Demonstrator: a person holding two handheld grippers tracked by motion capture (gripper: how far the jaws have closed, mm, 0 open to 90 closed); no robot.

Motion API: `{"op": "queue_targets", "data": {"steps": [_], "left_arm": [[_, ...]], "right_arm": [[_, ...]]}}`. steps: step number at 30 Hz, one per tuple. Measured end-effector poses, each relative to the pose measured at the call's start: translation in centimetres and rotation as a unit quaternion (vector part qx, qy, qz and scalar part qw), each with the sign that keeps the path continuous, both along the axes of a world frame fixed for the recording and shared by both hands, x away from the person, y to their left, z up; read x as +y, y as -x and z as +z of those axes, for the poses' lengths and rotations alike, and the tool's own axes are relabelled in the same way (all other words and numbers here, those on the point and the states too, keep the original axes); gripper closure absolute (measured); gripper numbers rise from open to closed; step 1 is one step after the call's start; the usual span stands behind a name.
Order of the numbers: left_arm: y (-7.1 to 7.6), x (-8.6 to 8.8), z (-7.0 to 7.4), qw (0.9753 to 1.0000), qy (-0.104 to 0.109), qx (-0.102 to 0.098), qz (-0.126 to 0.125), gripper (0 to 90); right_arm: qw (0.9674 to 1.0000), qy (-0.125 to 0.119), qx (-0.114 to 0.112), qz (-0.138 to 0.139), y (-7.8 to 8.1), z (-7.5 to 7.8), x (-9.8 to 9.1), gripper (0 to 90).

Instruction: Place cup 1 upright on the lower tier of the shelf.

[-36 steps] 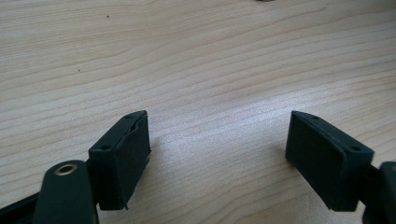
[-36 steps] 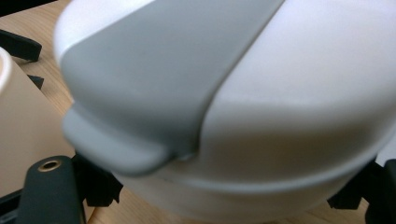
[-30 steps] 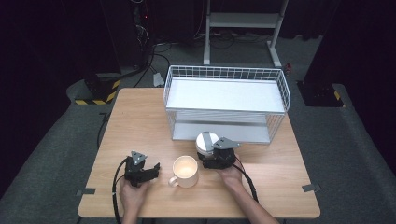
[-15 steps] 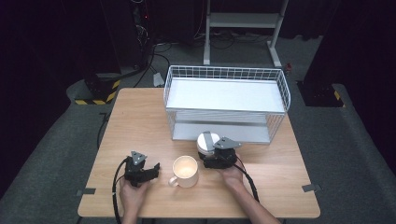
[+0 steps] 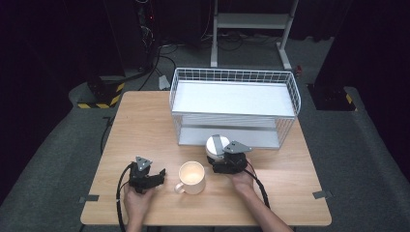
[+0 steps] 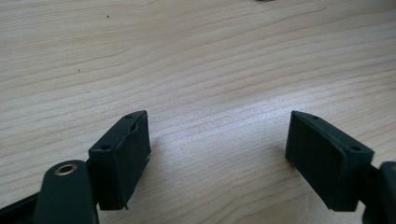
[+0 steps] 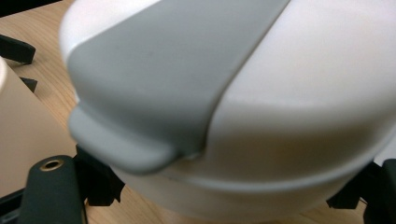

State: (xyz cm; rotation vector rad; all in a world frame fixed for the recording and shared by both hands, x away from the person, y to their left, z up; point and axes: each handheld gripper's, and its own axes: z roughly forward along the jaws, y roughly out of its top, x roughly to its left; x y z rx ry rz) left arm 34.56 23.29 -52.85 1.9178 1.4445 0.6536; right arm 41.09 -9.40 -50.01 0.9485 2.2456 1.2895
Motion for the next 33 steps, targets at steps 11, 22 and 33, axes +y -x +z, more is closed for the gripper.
{"op": "queue_targets", "data": {"steps": [11,22,33], "left_arm": [[0.0,0.0,0.0,1.0000,0.000,0.000,0.000,22.1],[0.0,0.0,0.0,1.0000,0.000,0.000,0.000,22.1],[0.0,0.0,0.0,1.0000,0.000,0.000,0.000,22.1]], "right_arm": [[1.0000,-0.001,0.002,-0.008,-0.3,0.6,-0.7,18.7],[0.9999,0.001,-0.001,-0.016,-0.5,1.2,-1.7,18.8],[0.9996,0.000,-0.006,-0.027,-1.1,1.8,-2.9,18.8]]}}
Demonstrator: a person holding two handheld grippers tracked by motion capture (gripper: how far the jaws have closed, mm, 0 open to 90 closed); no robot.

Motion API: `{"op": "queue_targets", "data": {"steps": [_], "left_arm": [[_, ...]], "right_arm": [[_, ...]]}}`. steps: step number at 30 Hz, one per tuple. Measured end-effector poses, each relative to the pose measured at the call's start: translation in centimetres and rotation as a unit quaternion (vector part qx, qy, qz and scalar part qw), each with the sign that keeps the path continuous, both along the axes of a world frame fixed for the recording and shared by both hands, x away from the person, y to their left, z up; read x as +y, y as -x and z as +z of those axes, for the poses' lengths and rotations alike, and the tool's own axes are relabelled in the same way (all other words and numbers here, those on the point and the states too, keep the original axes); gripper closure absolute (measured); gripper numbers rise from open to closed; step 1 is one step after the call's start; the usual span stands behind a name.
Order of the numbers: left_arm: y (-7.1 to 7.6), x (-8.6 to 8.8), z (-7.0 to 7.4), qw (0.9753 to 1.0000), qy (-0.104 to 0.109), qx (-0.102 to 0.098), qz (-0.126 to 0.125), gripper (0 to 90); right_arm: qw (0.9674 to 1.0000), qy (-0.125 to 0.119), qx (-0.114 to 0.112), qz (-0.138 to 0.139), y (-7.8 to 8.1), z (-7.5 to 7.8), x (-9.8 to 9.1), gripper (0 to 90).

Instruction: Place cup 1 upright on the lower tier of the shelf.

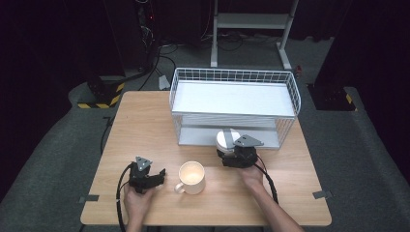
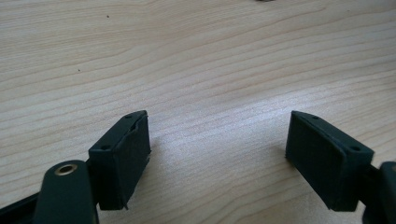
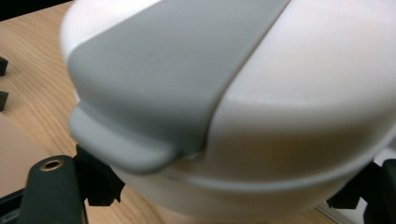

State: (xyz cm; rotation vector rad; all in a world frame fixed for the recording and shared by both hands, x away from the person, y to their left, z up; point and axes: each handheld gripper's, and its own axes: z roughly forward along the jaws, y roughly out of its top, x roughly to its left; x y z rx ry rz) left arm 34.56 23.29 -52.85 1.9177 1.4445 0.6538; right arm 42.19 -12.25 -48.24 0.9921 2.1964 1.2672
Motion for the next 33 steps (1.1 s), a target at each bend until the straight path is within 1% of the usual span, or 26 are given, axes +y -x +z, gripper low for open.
{"op": "queue_targets", "data": {"steps": [2,4,7,9,10,14,15,20,25,26,28,33], "left_arm": [[0.0,0.0,0.0,1.0000,0.000,0.000,0.000,22.1],[0.0,0.0,0.0,1.0000,0.000,0.000,0.000,22.1],[0.0,0.0,0.0,1.0000,0.000,0.000,0.000,22.1],[0.0,0.0,0.0,1.0000,0.000,0.000,0.000,22.1],[0.0,0.0,0.0,1.0000,0.000,0.000,0.000,22.1],[0.0,0.0,0.0,1.0000,-0.001,0.000,0.000,22.1],[0.0,0.0,0.0,1.0000,-0.001,0.000,0.000,22.1],[0.0,0.0,0.0,1.0000,-0.001,0.000,0.000,22.1],[0.0,0.0,0.0,1.0000,-0.001,0.000,-0.001,22.1],[0.0,0.0,0.0,1.0000,-0.001,0.000,0.000,22.1],[0.0,0.0,0.0,1.0000,-0.001,0.000,0.000,22.1],[0.0,0.0,0.0,1.0000,-0.001,0.000,-0.001,22.1]], "right_arm": [[1.0000,0.001,0.000,-0.004,-0.2,0.1,-0.2,18.8],[1.0000,-0.003,-0.001,-0.006,-0.4,0.2,-0.5,18.8],[0.9998,-0.011,0.006,-0.016,-0.6,0.2,-1.0,18.8],[0.9997,-0.013,0.004,-0.020,-0.9,0.2,-1.3,18.8],[0.9996,-0.015,0.009,-0.023,-0.9,0.2,-1.4,18.8],[0.9995,-0.013,0.004,-0.029,-1.3,0.4,-1.9,18.8],[0.9993,-0.015,0.006,-0.033,-1.4,0.5,-2.1,18.8],[0.9990,-0.014,0.004,-0.043,-2.1,0.6,-2.7,18.8],[0.9985,-0.013,0.007,-0.054,-2.6,0.5,-3.2,18.8],[0.9982,-0.015,0.011,-0.058,-2.7,0.5,-3.3,18.8],[0.9981,-0.016,0.008,-0.060,-3.0,0.4,-3.6,18.8],[0.9971,-0.015,0.016,-0.072,-3.5,0.0,-4.1,18.8]]}}
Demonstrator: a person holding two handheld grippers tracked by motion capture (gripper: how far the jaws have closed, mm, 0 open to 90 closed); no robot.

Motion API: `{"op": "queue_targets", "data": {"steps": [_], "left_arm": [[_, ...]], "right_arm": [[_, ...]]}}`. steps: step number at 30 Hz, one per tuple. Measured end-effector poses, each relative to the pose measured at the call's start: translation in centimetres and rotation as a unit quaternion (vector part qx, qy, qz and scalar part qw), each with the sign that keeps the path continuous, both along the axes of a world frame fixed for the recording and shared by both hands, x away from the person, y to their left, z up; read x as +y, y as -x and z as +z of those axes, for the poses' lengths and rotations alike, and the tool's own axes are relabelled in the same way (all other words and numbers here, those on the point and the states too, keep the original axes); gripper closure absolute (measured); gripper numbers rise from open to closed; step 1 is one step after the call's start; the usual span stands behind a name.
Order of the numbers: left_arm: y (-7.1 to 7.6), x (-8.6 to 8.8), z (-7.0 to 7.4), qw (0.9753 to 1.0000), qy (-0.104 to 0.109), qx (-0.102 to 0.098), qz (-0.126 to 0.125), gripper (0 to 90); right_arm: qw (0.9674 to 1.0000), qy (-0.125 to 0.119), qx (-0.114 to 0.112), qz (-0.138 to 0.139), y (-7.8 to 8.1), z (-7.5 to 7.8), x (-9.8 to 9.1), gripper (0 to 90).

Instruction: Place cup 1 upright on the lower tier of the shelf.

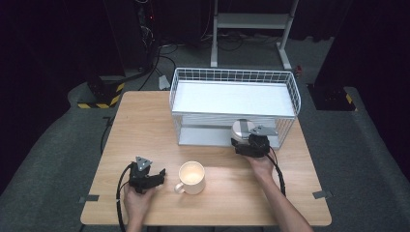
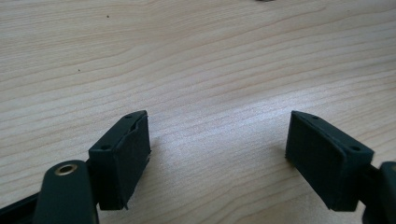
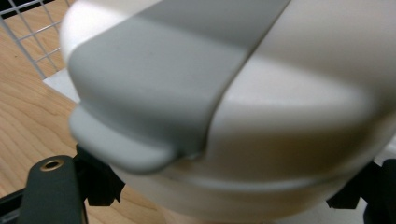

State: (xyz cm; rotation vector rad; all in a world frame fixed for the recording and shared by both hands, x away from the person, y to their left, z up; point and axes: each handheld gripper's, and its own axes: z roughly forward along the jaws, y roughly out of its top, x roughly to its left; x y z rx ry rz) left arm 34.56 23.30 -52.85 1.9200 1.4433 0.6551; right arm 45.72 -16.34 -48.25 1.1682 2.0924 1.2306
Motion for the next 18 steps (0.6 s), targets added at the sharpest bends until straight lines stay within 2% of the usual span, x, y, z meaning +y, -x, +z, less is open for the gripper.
{"op": "queue_targets", "data": {"steps": [12,18], "left_arm": [[0.00,0.00,0.00,1.0000,0.000,0.000,0.000,22.1],[0.00,0.00,0.00,1.0000,0.000,0.000,0.000,22.1]], "right_arm": [[0.9999,0.000,0.004,-0.013,-0.61,-0.46,-0.41,18.8],[0.9999,-0.002,-0.007,-0.010,-0.97,-0.65,-0.61,18.8]]}}
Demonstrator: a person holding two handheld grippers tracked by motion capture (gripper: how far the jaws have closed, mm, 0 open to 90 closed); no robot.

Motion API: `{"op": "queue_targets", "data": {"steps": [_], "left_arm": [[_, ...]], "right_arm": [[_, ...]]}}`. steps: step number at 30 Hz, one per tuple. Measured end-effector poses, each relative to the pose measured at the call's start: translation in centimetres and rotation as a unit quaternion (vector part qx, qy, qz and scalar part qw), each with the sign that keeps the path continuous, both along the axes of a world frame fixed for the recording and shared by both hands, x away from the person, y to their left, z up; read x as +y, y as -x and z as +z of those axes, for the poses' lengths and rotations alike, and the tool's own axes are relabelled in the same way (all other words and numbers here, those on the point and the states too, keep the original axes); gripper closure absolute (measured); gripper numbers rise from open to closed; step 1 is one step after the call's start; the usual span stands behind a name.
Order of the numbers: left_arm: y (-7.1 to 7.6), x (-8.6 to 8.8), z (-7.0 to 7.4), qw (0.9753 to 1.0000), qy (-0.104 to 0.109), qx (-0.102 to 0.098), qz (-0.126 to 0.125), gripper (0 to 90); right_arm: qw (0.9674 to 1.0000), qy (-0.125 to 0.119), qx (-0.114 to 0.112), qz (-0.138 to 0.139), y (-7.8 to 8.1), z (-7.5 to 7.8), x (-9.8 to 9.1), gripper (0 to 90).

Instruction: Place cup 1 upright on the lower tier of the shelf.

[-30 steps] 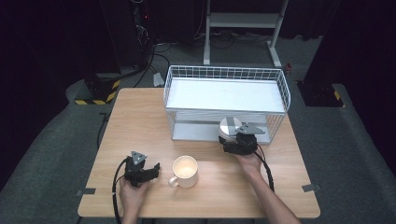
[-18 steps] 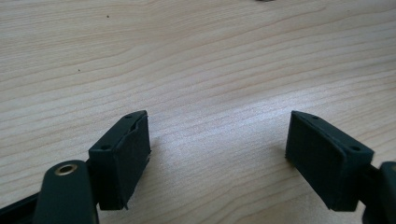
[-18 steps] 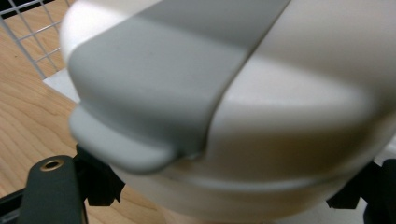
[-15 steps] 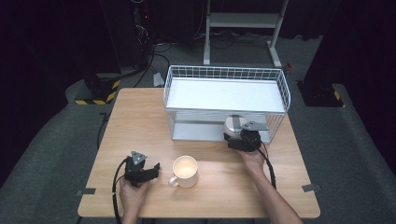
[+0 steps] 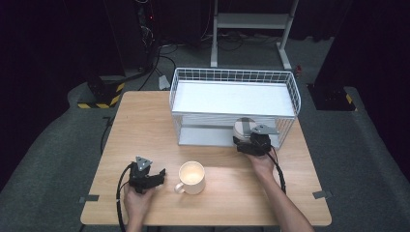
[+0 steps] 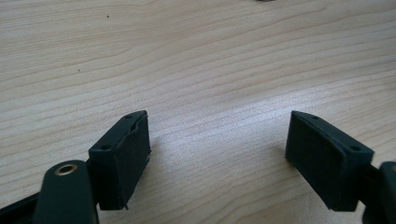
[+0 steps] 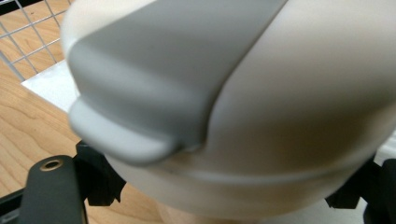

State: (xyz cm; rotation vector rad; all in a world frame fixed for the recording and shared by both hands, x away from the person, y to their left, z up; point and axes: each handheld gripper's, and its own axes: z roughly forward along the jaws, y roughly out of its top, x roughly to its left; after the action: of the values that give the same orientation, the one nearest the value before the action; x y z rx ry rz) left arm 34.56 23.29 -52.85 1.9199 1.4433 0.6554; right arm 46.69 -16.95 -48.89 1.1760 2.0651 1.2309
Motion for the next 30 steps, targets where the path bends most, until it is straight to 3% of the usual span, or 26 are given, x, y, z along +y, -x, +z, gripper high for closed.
{"op": "queue_targets", "data": {"steps": [9,12,17,24,30], "left_arm": [[0.0,0.0,0.0,1.0000,0.000,0.000,-0.001,22.2],[0.0,0.0,0.0,1.0000,0.000,0.000,-0.001,22.2],[0.0,0.0,0.0,1.0000,0.000,0.000,-0.001,22.2],[0.0,0.0,0.0,1.0000,0.000,0.000,-0.002,22.3],[0.0,0.0,0.0,1.0000,0.000,0.000,-0.002,22.3]], "right_arm": [[1.0000,-0.005,-0.002,-0.001,-0.4,-0.1,-0.3,18.7],[0.9998,0.017,0.004,0.002,-0.8,0.2,0.0,18.8],[1.0000,0.009,0.003,-0.003,-1.1,0.1,-0.1,18.8],[0.9998,0.011,-0.017,-0.006,-1.7,-0.3,-0.5,18.8],[0.9998,0.009,-0.019,-0.008,-2.0,-0.4,-0.6,18.8]]}}
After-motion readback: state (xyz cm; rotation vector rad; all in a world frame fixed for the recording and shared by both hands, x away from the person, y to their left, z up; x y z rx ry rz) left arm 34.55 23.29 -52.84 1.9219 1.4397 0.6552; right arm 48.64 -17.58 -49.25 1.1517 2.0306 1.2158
